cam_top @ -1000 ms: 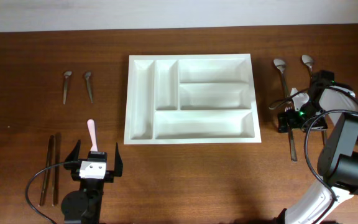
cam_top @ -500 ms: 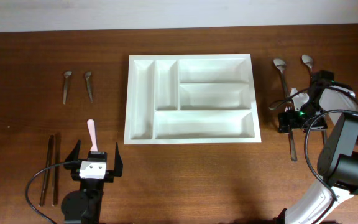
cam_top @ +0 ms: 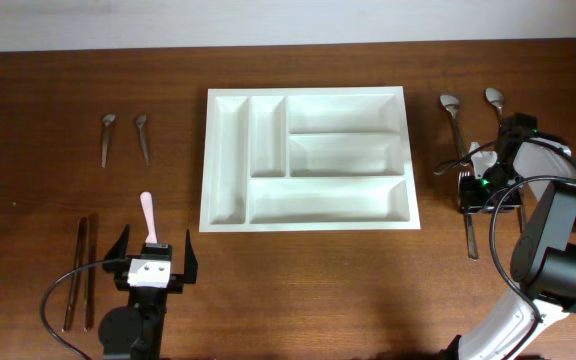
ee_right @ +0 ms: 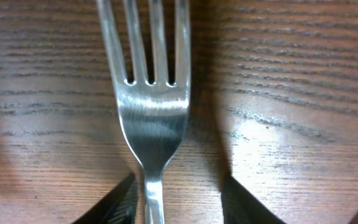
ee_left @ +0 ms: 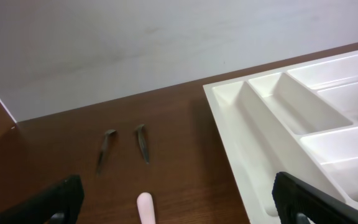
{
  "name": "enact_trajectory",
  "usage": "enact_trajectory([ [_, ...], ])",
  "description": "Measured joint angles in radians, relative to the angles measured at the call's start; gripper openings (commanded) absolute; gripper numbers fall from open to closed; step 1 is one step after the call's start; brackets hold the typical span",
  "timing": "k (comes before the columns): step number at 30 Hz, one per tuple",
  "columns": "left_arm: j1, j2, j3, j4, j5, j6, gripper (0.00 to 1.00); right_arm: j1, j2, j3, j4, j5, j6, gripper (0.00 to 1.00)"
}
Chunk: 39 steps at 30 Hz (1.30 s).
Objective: Pack container
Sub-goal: 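Lower the right gripper and close it on the fork handle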
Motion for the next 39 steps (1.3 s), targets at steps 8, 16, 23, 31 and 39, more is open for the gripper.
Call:
enact_trajectory([
  [8, 0.000, 0.000, 0.000, 0.000, 0.000, 0.000, 0.99, 0.000, 0.000, 0.000, -0.010, -0.001, -0.001, 0.26],
  [16, 0.000, 0.000, 0.000, 0.000, 0.000, 0.000, 0.99, 0.000, 0.001, 0.000, -0.019, -0.002, 0.001, 0.14],
  [23, 0.000, 0.000, 0.000, 0.000, 0.000, 0.000, 0.99, 0.000, 0.001, 0.000, -0.022, -0.002, 0.000, 0.04],
  [31, 0.000, 0.000, 0.000, 0.000, 0.000, 0.000, 0.99, 0.000, 0.001, 0.000, -0.022, -0.003, 0.025, 0.04],
  [39, 0.000, 0.000, 0.000, 0.000, 0.000, 0.000, 0.99, 0.000, 0.001, 0.000, -0.010, -0.005, 0.092, 0.04],
])
